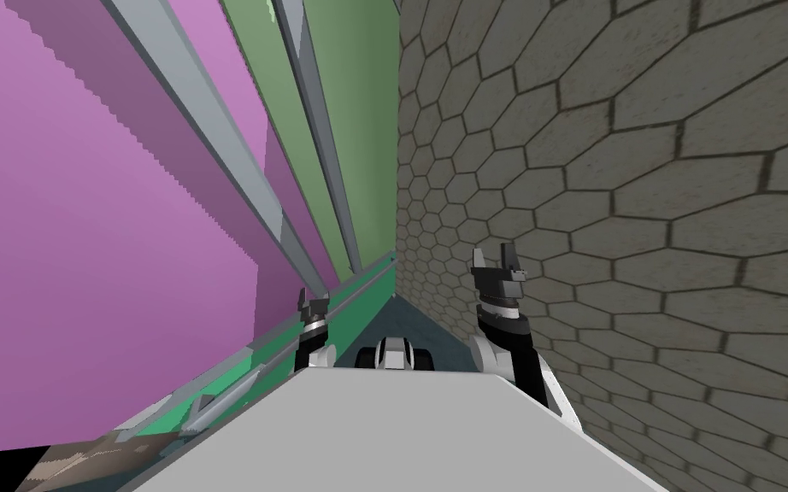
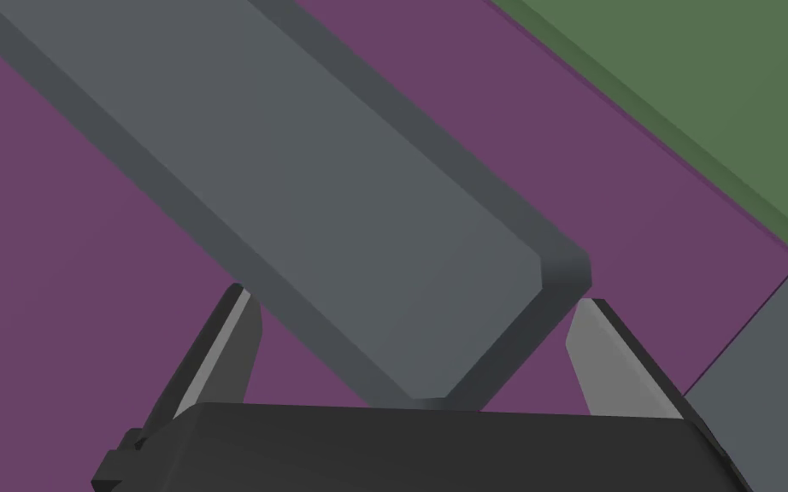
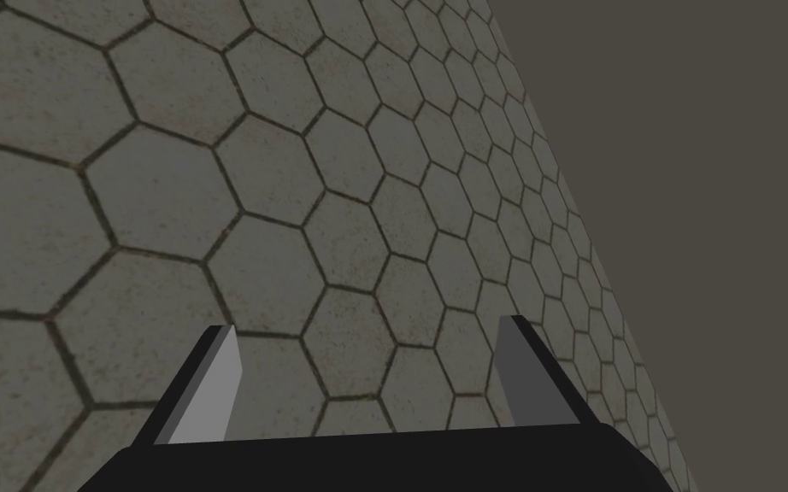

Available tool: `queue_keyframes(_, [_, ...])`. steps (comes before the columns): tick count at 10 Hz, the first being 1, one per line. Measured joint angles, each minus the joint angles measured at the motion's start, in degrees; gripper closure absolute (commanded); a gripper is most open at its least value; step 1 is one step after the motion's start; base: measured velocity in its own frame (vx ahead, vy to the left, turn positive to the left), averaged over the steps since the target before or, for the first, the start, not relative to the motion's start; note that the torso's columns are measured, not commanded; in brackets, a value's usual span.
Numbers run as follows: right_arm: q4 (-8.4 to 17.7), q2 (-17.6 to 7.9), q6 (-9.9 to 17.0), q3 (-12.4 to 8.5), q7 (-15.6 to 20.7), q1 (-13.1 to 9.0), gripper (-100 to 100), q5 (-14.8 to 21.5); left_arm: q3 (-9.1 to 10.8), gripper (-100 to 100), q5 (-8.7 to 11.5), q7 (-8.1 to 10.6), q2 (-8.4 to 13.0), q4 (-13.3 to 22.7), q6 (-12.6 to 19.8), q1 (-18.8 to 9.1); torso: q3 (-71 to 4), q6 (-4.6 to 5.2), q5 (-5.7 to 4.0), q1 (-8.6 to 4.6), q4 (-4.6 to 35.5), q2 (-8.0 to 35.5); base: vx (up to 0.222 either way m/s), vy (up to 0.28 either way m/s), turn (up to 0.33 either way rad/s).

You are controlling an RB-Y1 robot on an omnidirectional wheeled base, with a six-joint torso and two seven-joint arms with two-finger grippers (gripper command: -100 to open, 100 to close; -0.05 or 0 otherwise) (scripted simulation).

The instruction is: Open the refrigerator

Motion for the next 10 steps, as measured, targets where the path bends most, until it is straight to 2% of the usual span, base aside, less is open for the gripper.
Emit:
queue_keyframes(1, [0.0, 0.0, 0.0, 0.0, 0.0, 0.0, 0, 0.0, -0.01, 100, 0.0, -0.06, 0.0, -0.1, 0.3, 0.0, 0.0, 0.0, 0.0, 0.0, 0.0, 0.0, -0.005, 0.004, -0.017])
queue_keyframes(4, [0.0, 0.0, 0.0, 0.0, 0.0, 0.0, 0, 0.0, -0.22, 100, -0.2, 0.64, -0.1, 2.1, -3.0, 0.6, 0.0, 0.09, 0.19, -0.02, -0.2, -0.1, -0.01, 0.005, -0.017])
queue_keyframes(6, [0.0, 0.0, 0.0, 0.0, 0.0, 0.0, 0, 0.0, -0.88, 100, -0.5, 1.34, 0.6, 1.9, -3.1, 0.6, 0.2, 0.32, 0.2, -0.09, -0.1, 0.3, -0.241, 0.047, -0.164])
queue_keyframes(10, [0.0, 0.0, 0.0, 0.0, 0.0, 0.0, 0, 0.0, -5.02, 100, -2.4, 3.66, 2.4, 0.7, -0.2, 0.1, 0.0, -0.01, -0.11, -0.23, 0.1, 0.0, -0.259, 0.039, -0.129])
